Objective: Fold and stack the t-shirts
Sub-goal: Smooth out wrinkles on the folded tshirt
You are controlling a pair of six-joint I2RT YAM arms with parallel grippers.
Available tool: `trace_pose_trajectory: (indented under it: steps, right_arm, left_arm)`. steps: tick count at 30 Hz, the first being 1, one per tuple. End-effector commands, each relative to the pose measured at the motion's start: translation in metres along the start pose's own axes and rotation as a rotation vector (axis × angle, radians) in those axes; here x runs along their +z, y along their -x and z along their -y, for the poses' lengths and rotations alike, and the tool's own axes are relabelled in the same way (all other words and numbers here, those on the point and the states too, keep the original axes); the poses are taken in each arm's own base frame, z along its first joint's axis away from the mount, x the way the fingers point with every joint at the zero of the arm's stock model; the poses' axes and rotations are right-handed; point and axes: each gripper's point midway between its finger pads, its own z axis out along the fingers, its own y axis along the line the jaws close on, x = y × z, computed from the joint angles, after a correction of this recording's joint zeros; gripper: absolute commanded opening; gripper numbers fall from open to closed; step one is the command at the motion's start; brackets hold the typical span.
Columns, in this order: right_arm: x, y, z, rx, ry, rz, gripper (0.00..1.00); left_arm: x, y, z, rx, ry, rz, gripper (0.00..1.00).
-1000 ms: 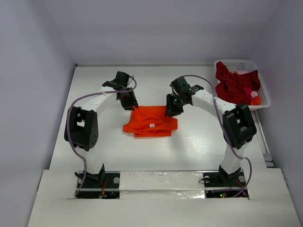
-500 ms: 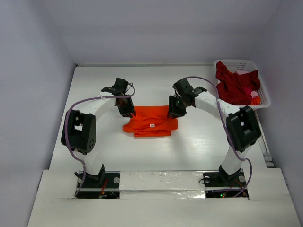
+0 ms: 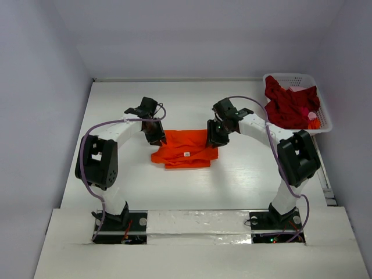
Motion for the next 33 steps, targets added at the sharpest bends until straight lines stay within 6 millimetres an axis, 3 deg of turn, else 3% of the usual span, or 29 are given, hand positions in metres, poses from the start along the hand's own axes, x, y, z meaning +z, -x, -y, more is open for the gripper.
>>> trace_pose_trajectory:
  steps: [1, 15, 24, 33]
  right_arm:
    - [-0.003, 0.003, 0.001, -0.006, 0.005, 0.026, 0.44]
    - [0.002, -0.001, 0.002, 0.002, 0.012, 0.013, 0.45]
    - [0.006, 0.001, 0.002, 0.0, 0.01, 0.007, 0.45]
    - [0.012, 0.003, 0.005, 0.002, -0.008, 0.001, 0.45]
  left_arm:
    - [-0.002, -0.009, -0.008, 0.015, 0.019, -0.02, 0.22]
    - [0.012, -0.016, -0.01, 0.013, 0.022, -0.043, 0.23]
    - [0.013, -0.009, 0.007, 0.023, -0.018, -0.028, 0.24]
    - [0.02, -0.012, 0.012, 0.03, -0.015, -0.041, 0.23]
